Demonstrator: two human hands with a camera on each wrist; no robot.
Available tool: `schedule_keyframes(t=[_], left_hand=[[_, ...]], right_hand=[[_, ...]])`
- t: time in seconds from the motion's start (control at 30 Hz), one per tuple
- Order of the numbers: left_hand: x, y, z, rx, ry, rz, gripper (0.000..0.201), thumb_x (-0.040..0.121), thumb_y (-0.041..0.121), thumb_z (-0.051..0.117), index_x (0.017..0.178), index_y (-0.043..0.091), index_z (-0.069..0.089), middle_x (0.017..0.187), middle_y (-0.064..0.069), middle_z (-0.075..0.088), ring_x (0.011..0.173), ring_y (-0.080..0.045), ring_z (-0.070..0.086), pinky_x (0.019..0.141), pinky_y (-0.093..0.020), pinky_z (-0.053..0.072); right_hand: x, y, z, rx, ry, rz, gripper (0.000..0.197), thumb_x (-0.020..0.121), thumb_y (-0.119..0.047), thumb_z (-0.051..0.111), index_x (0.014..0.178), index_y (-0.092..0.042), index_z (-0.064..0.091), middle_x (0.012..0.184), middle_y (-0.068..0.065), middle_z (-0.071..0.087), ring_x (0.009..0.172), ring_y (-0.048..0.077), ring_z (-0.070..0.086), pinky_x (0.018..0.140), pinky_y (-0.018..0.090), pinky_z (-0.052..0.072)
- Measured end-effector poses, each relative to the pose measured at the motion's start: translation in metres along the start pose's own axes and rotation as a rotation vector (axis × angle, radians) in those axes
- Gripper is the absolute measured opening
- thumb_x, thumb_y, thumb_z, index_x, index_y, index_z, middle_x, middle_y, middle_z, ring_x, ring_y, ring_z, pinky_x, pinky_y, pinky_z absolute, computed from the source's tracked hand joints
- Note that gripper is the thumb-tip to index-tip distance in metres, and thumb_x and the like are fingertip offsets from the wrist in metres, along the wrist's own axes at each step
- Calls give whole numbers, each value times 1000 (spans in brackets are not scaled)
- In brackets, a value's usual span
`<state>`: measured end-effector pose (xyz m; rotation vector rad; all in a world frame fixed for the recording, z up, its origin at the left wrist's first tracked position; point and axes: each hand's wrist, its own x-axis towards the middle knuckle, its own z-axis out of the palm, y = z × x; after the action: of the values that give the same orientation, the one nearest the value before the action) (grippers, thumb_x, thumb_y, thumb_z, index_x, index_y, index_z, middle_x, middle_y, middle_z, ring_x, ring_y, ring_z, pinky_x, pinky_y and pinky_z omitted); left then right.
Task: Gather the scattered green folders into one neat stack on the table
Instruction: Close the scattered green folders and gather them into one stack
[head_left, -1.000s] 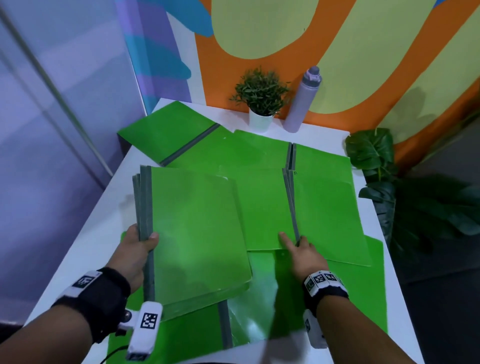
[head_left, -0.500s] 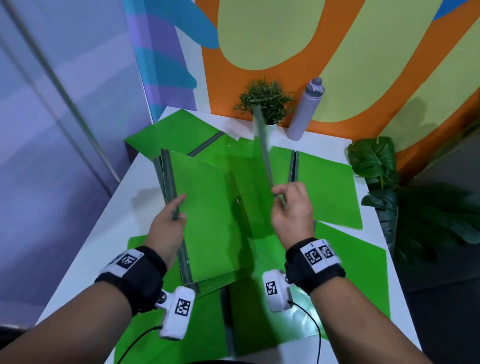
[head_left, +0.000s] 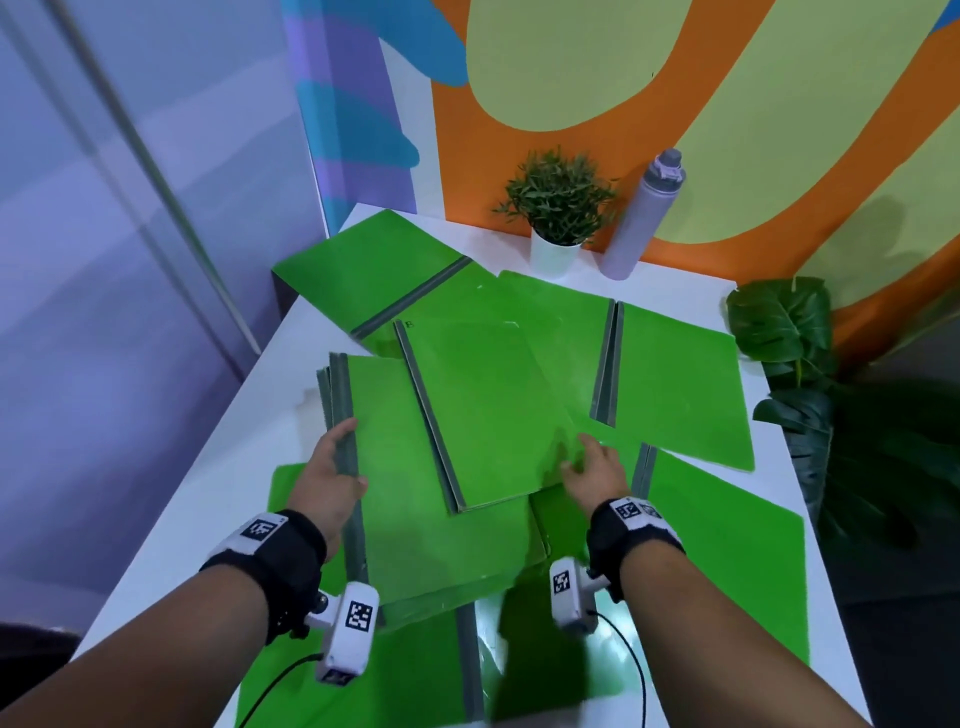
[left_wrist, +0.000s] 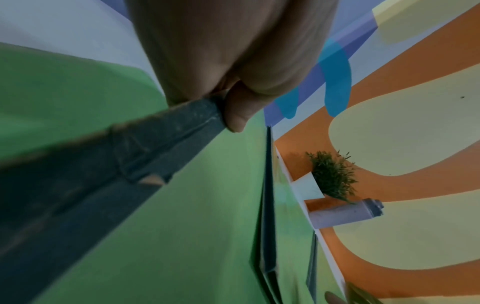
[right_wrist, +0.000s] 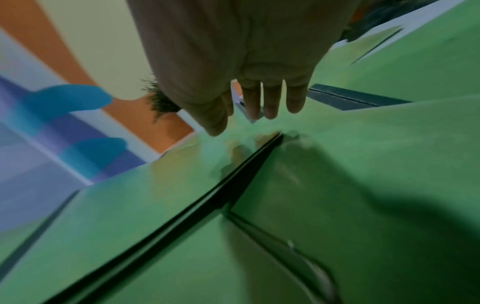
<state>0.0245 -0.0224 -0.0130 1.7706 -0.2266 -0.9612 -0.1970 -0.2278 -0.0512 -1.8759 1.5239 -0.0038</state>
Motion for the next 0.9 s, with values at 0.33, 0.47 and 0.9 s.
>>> schedule_keyframes(t=[0.33, 0.47, 0.9], left_hand=[[10, -6, 10, -65, -42, 41, 75, 94, 4, 52, 151, 39, 17, 163, 1, 13, 148, -25, 16, 116, -48, 20], [11, -13, 9, -3, 9, 54, 97, 83, -2, 65, 150, 41, 10, 159, -1, 26, 143, -27, 28, 114, -50, 26], [-3, 61, 21, 141, -318, 391, 62, 91, 10, 59, 145, 23, 31, 147, 13, 38, 136, -12, 35, 113, -36, 25]], right_hand=[[-52, -51, 56, -576, -534, -515, 106, 76, 6, 52, 141, -59, 0, 157, -16, -20, 146, 28, -12, 111, 68, 5], [-80, -44, 63, -549, -491, -669, 91, 79, -5, 55, 139, -60, 14, 159, -13, 4, 144, 27, 8, 113, 62, 16], [-30, -24, -65, 836, -8, -124, 34, 78, -40, 71, 80, -37, 37, 85, -18, 35, 82, 0, 38, 87, 33, 34]])
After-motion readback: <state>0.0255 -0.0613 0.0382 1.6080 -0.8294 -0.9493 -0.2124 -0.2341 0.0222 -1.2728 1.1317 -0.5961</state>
